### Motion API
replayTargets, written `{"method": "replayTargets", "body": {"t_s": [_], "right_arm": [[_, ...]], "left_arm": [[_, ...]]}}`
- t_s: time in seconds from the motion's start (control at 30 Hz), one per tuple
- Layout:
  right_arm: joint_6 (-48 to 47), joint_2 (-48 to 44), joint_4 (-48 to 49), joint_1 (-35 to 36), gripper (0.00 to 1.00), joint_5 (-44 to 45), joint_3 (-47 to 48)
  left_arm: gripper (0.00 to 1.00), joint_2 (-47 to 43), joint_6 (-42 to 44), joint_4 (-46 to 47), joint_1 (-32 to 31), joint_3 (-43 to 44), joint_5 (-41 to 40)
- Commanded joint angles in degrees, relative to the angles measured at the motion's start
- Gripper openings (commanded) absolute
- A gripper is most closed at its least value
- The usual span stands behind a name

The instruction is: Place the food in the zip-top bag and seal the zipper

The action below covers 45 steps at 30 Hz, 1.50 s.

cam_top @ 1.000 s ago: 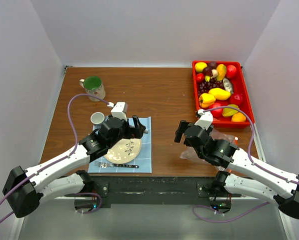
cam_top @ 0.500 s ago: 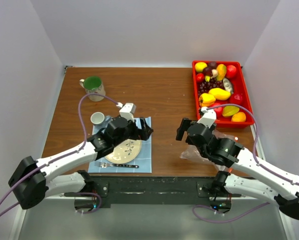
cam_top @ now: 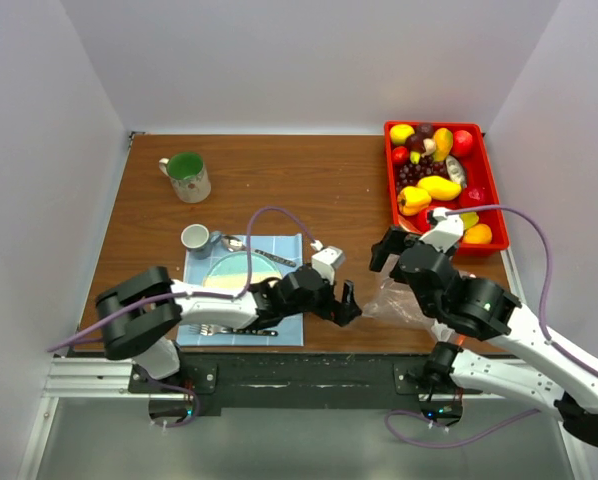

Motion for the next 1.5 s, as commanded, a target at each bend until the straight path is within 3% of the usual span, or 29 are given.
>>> {"method": "replayTargets", "body": {"t_s": [0.0,0.2,0.27,0.3,0.33,0.47,0.53,0.57,0.73,0.9,1.03,1.2,1.27,1.3,1.4,1.47], "right_arm": [[0.9,-1.61,-1.7,0.17,0.99,3.5,2.01],[0.99,-0.91,-2.14,0.17,0.99,3.07,1.74],[0.99,-0.38,-2.05,0.17,0.99,3.06,1.74],[0.99,-0.12,-2.05,0.08,0.99,3.15,1.74],[0.9,0.15,-2.14,0.08,0.99,3.15,1.92],[0.72,0.59,-2.23,0.17,0.99,3.33,2.45],[0.29,0.85,-1.96,0.17,0.99,3.07,2.36],[-0.06,0.94,-1.09,0.17,0.99,2.98,2.19],[-0.68,2.26,0.32,0.17,0.99,2.97,1.57],[0.99,1.56,1.38,0.0,0.99,2.37,-1.06],[1.87,0.77,3.4,-0.18,0.99,-0.18,-3.61],[2.84,1.56,4.19,-1.06,0.99,-2.56,-5.81],[3.01,1.12,4.8,-1.5,0.99,-2.82,-6.25],[2.84,1.03,5.07,-1.67,0.99,-2.91,-6.25],[1.96,1.38,4.46,-2.46,0.99,-1.78,-5.03],[1.61,1.38,2.36,-3.51,0.99,-0.37,-3.45]], "left_arm": [[0.97,3.54,-0.11,11.58,-1.98,4.6,0.74],[0.96,9.25,-0.2,13.71,-3.3,9.25,1.89],[0.86,11.53,0.32,11.6,-3.92,11.98,0.57],[0.8,11.81,0.68,10.38,-4.0,12.42,-1.35],[0.64,11.72,0.85,9.67,-4.0,12.34,-2.76],[0.24,4.46,6.2,5.18,-2.08,8.4,-12.78],[0.05,-0.29,6.92,6.31,2.38,4.28,-12.01],[0.0,-1.71,7.09,7.28,4.15,2.86,-10.44],[0.0,-8.3,7.54,7.81,11.62,-1.89,-7.7],[0.0,-9.81,1.66,4.49,19.17,-2.08,-5.6],[0.0,-5.96,3.3,0.45,24.9,5.02,-2.86],[0.0,-1.29,14.64,-6.93,29.91,16.18,0.74],[0.1,1.08,19.63,-12.97,30.1,19.88,-1.87],[0.31,1.96,20.53,-15.28,30.01,23.38,-3.37],[0.74,2.32,22.65,-18.37,29.49,24.47,-6.98],[0.8,0.04,25.18,-18.03,27.91,23.59,-9.7]]}}
